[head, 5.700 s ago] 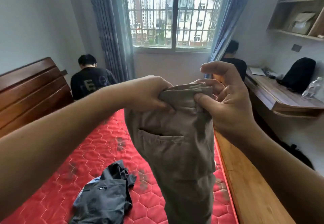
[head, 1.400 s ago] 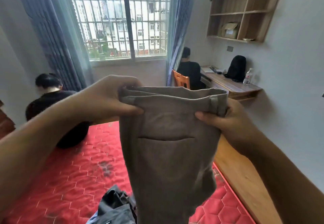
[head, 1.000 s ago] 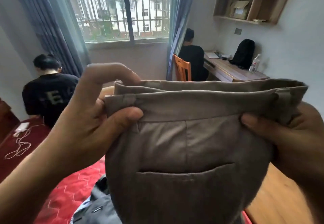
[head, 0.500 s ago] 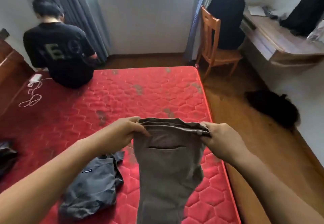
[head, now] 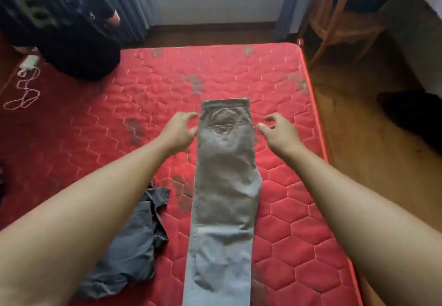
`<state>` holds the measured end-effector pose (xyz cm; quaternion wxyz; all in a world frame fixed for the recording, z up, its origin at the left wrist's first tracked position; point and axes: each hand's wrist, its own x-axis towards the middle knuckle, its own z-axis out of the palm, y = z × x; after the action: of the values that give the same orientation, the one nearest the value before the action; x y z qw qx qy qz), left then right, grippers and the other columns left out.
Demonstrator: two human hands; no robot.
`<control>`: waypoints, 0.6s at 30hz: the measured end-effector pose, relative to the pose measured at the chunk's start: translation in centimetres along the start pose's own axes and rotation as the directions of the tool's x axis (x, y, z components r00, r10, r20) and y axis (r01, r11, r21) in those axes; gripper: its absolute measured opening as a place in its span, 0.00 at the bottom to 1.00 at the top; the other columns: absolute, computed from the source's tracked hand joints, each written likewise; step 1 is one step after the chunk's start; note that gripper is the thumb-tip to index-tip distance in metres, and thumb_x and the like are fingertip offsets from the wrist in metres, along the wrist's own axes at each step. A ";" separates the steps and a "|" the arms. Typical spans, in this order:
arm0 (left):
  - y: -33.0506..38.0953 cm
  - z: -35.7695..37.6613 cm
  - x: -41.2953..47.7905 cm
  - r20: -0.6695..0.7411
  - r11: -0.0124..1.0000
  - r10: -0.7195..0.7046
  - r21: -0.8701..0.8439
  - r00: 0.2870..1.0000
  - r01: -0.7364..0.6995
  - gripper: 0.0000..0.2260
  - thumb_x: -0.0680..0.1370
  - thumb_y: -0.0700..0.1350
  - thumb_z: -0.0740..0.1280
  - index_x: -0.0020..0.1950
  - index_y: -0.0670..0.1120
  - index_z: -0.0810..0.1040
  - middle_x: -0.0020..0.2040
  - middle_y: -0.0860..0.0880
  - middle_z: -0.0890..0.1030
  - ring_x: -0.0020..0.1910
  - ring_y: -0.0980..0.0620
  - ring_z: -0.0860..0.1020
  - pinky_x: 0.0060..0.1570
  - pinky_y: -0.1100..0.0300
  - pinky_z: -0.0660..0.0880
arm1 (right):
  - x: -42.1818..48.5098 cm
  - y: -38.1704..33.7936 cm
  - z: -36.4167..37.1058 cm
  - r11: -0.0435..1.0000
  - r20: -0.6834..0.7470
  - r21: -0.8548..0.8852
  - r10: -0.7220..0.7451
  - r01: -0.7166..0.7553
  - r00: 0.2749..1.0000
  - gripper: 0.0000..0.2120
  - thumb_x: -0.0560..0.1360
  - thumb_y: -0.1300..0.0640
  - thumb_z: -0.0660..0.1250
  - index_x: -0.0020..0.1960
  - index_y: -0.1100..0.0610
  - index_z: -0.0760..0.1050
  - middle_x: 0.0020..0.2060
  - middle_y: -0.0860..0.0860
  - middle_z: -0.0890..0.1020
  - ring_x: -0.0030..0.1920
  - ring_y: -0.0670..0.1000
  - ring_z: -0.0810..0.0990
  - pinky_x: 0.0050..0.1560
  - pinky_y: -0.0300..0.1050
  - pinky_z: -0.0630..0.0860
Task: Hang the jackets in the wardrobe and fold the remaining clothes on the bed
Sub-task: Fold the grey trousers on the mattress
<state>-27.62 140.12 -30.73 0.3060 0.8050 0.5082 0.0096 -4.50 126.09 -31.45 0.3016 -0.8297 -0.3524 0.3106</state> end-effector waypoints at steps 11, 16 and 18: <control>-22.7 29.2 -21.4 0.468 0.806 -0.434 -0.180 0.770 0.563 0.21 0.77 0.41 0.72 0.69 0.42 0.74 0.62 0.46 0.79 0.59 0.54 0.77 0.55 0.68 0.74 | -18.3 28.9 22.2 0.699 0.355 0.049 0.655 -0.713 0.667 0.23 0.78 0.52 0.72 0.69 0.60 0.72 0.45 0.54 0.80 0.41 0.51 0.76 0.36 0.42 0.69; -25.7 35.0 -26.3 0.497 0.698 -0.488 -0.272 0.718 0.663 0.17 0.76 0.38 0.74 0.63 0.44 0.75 0.58 0.43 0.78 0.57 0.48 0.79 0.60 0.58 0.75 | -23.1 33.1 28.0 0.573 0.368 0.244 0.691 -0.782 0.622 0.13 0.77 0.60 0.72 0.60 0.61 0.75 0.49 0.55 0.83 0.46 0.54 0.81 0.48 0.48 0.77; -25.9 36.0 -27.7 0.477 0.682 -0.481 -0.323 0.735 0.656 0.16 0.75 0.36 0.73 0.59 0.46 0.74 0.53 0.45 0.78 0.47 0.57 0.79 0.49 0.69 0.74 | -24.5 33.0 29.4 0.508 0.422 0.317 0.681 -0.801 0.598 0.10 0.76 0.61 0.72 0.56 0.59 0.75 0.52 0.58 0.85 0.49 0.56 0.84 0.50 0.52 0.79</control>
<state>-50.31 107.57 -64.77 0.5654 0.4906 0.6540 -0.1096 -26.53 96.65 -66.12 0.2860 -0.7530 0.0941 0.5851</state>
